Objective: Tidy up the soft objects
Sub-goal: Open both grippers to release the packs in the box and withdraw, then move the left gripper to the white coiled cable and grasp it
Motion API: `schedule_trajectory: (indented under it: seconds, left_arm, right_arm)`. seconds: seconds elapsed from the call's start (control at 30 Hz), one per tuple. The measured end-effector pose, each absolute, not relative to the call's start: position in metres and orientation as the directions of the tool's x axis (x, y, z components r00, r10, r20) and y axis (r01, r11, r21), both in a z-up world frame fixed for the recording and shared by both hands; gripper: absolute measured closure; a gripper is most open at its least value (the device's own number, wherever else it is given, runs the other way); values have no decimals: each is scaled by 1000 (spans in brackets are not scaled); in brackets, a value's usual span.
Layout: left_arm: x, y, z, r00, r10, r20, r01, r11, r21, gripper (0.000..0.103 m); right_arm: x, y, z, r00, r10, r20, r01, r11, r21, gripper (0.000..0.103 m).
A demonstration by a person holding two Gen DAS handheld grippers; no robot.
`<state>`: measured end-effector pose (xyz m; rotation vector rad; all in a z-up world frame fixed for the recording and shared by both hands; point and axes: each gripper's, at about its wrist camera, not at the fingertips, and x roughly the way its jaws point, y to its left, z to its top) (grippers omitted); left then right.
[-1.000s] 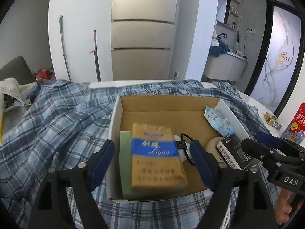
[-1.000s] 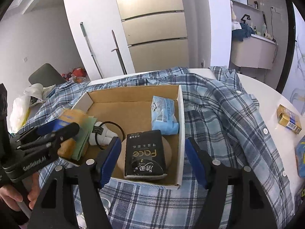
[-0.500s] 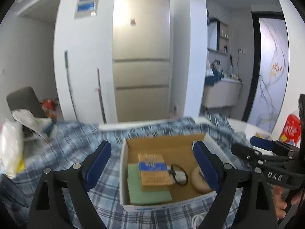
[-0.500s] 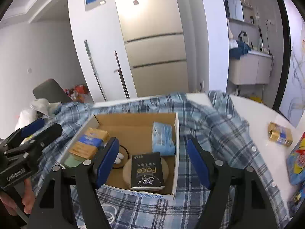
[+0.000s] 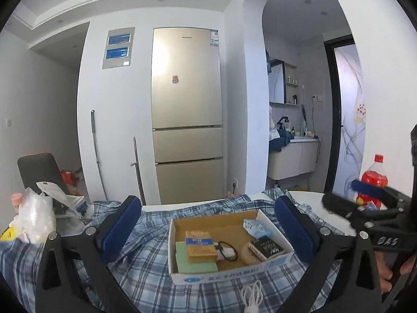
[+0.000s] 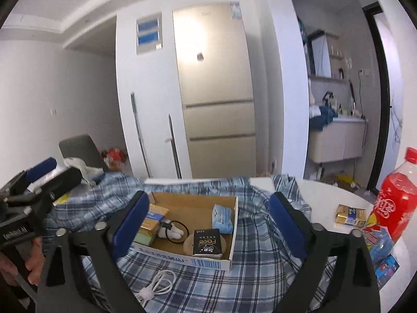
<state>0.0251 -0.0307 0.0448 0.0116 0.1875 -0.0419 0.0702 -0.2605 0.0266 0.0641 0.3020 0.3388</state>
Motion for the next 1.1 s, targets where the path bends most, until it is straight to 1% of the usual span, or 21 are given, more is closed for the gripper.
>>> schedule_trajectory:
  seconds: [0.07,0.13,0.23,0.37,0.43,0.53,0.67,0.77,0.83,0.9,0.93,0.97,1.0,1.03,1.07,1.1]
  left_arm:
    - [17,-29,36,982,-50,-184,51,999,2,0]
    - [13,-30,25,981,-55,-184,58,998,10,0]
    - [11,-31,8,981,-56,-187,61,998,23,0]
    - [19,-33,-9,969,-63,-240,72,997,28,0]
    - [18,-31,-11,969,-57,-241,64,998,20,0]
    - [19,-32,-13,967,-49,-250,57,998,26,0]
    - [23,-35,-15,958,-70,-279,83,996,33,0]
    - [31,-40,-18,932,-110,-345,131,991,40,0]
    - [36,-44,-22,912,-141,-385,168,985,38,4]
    - [46,-48,-29,868,-188,-460,222,975,21,17]
    - [53,-51,-35,831,-215,-513,252,968,3,20]
    - [59,-52,-40,801,-233,-552,271,963,-13,26]
    - [66,-54,-48,759,-246,-602,285,958,-32,32]
    - [73,-57,-56,716,-254,-650,297,954,-45,34]
    - [79,-60,-63,677,-257,-690,308,950,-51,40]
    - [82,-63,-69,655,-254,-711,313,949,-51,47]
  right_arm:
    - [57,-264,23,921,325,-215,-310,945,101,0]
    - [49,-264,16,935,303,-182,-297,953,64,0]
    - [50,-265,2,930,312,-196,-306,950,59,0]
    - [55,-268,-15,913,328,-245,-318,945,79,0]
    - [57,-269,-16,909,326,-259,-314,945,86,0]
    - [53,-273,-17,913,324,-249,-311,946,92,0]
    - [50,-271,-17,916,321,-240,-311,947,82,0]
    - [48,-272,-15,918,322,-232,-311,947,83,0]
    - [48,-273,-14,915,327,-239,-315,945,87,0]
    - [49,-272,-14,906,341,-250,-329,940,90,0]
    - [50,-271,-14,899,352,-260,-340,936,91,0]
    - [51,-270,-14,896,355,-268,-344,935,89,0]
    - [52,-269,-15,894,355,-275,-345,935,84,0]
    - [52,-267,-15,893,352,-279,-344,936,77,0]
    - [52,-266,-16,893,350,-283,-344,936,71,0]
    - [53,-265,-16,893,347,-287,-343,937,68,0]
